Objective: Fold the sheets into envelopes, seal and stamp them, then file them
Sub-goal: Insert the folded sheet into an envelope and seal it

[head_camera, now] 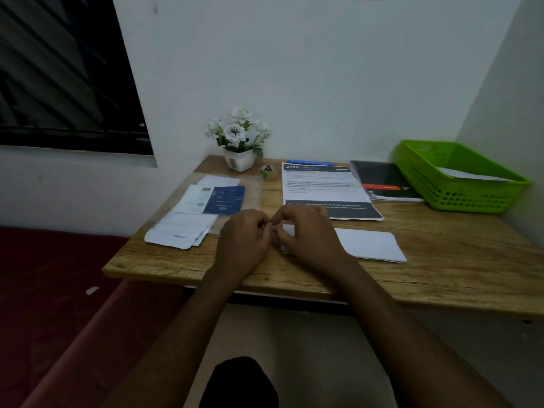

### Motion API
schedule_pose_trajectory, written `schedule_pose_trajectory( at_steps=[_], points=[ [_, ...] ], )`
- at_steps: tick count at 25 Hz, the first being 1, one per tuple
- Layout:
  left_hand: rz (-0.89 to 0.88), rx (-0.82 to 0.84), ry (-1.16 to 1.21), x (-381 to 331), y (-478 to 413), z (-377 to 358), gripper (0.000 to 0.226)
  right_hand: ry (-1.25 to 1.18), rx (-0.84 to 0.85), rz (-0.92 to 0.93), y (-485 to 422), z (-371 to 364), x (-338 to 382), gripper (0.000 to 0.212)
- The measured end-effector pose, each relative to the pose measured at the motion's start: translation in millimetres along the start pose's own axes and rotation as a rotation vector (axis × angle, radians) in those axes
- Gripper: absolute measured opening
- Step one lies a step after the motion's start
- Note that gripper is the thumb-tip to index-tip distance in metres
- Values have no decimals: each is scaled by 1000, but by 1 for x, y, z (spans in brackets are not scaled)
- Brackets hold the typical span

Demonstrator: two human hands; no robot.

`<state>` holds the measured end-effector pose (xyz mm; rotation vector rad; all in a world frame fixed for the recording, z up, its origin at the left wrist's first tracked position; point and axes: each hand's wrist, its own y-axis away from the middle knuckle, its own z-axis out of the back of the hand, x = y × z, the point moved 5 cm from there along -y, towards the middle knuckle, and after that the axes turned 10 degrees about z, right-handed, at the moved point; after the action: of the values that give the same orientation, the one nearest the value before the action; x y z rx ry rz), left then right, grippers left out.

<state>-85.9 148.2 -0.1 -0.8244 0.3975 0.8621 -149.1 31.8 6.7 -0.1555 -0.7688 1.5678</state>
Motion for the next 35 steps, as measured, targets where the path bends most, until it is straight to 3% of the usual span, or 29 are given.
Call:
schedule_pose_trajectory(
  at_steps=[7, 11, 14, 21, 25, 29, 35],
  points=[
    [-9, 36, -145, 82, -18, 73, 14, -40, 101, 92, -36, -44, 54, 11],
    [80, 238, -257, 119, -41, 96, 32, -30, 107, 145, -44, -66, 76, 14],
    [40, 364, -244, 123, -49, 95, 28, -6, 95, 140, -45, -76, 85, 18],
    [-201, 91, -362, 106, -64, 104, 24, 77, 2, 134, -34, -83, 95, 19],
    [-301, 106, -425, 97, -75, 109, 25, 112, 41, 198, -45, -89, 112, 35],
    [-364, 129, -496, 92, -83, 110, 25, 220, 123, 254, -54, -95, 121, 25],
    [-481, 163, -579, 88, -83, 108, 25, 187, 124, 227, -52, -86, 119, 33]
  ],
)
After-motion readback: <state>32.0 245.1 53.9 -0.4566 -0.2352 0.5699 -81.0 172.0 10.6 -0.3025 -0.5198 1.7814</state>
